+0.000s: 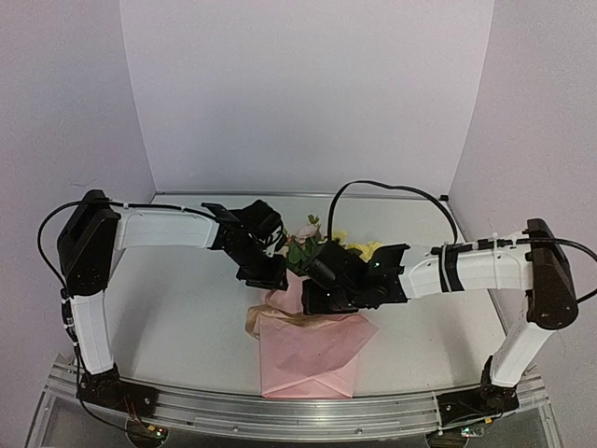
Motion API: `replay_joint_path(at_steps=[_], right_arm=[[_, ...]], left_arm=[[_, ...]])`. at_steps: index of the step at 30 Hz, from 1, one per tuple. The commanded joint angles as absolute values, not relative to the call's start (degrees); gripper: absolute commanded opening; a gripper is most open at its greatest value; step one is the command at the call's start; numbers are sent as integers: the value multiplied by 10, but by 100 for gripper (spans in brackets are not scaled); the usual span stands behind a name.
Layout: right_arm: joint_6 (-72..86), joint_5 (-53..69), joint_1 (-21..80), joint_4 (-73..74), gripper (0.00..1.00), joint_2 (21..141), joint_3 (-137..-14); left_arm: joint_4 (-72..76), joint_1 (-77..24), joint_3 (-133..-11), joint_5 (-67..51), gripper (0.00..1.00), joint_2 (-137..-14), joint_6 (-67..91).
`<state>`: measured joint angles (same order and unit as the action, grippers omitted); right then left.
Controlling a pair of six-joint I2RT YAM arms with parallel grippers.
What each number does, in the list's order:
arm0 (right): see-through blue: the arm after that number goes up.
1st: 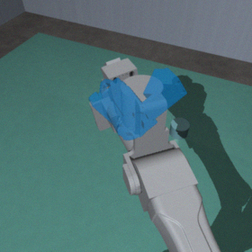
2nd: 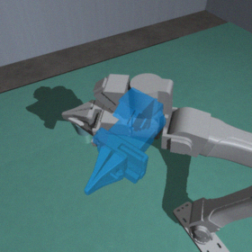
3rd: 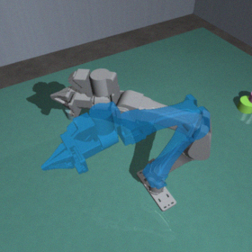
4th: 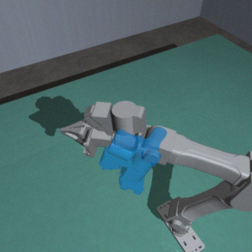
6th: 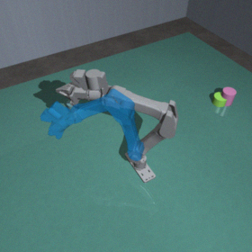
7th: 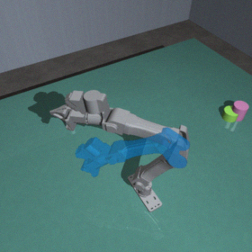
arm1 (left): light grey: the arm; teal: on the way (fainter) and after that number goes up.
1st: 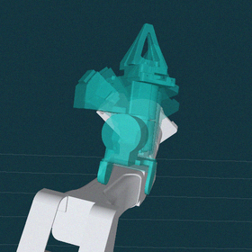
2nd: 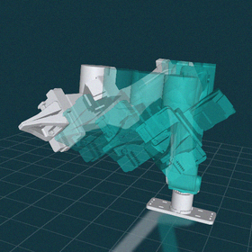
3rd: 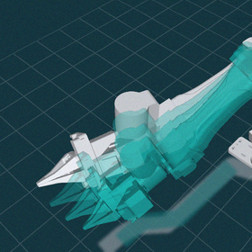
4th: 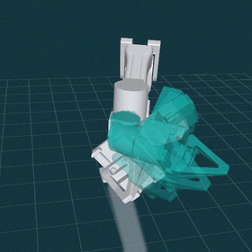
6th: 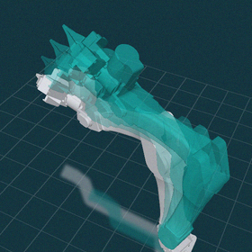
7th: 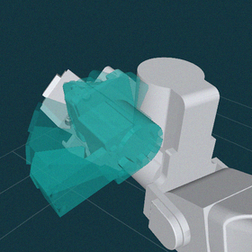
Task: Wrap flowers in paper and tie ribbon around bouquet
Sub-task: Cross the ribbon over the folded bouquet.
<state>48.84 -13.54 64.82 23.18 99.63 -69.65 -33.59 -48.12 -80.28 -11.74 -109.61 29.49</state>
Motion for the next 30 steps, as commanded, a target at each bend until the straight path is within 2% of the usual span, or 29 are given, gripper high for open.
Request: replay_joint_path(at_steps=[1, 4, 12, 19, 25, 30], right_arm=[[410, -118, 650, 215, 57, 999, -716], [375, -100, 649, 191, 58, 1002, -713], [291, -36, 646, 148, 62, 1027, -723], [244, -5, 637, 128, 68, 1066, -738], [220, 10, 635, 127, 77, 1097, -762], [215, 9, 633, 127, 78, 1121, -775]], left_arm=[[-381, -486, -852, -55, 38, -1121, 281], [-389, -488, -867, -36, 31, -1133, 285], [-396, -489, -876, -27, 2, -1130, 289], [-370, -489, -848, -21, 0, -1086, 313], [-329, -487, -808, -16, 0, -1029, 350], [-316, -483, -790, -21, 0, -1007, 371]])
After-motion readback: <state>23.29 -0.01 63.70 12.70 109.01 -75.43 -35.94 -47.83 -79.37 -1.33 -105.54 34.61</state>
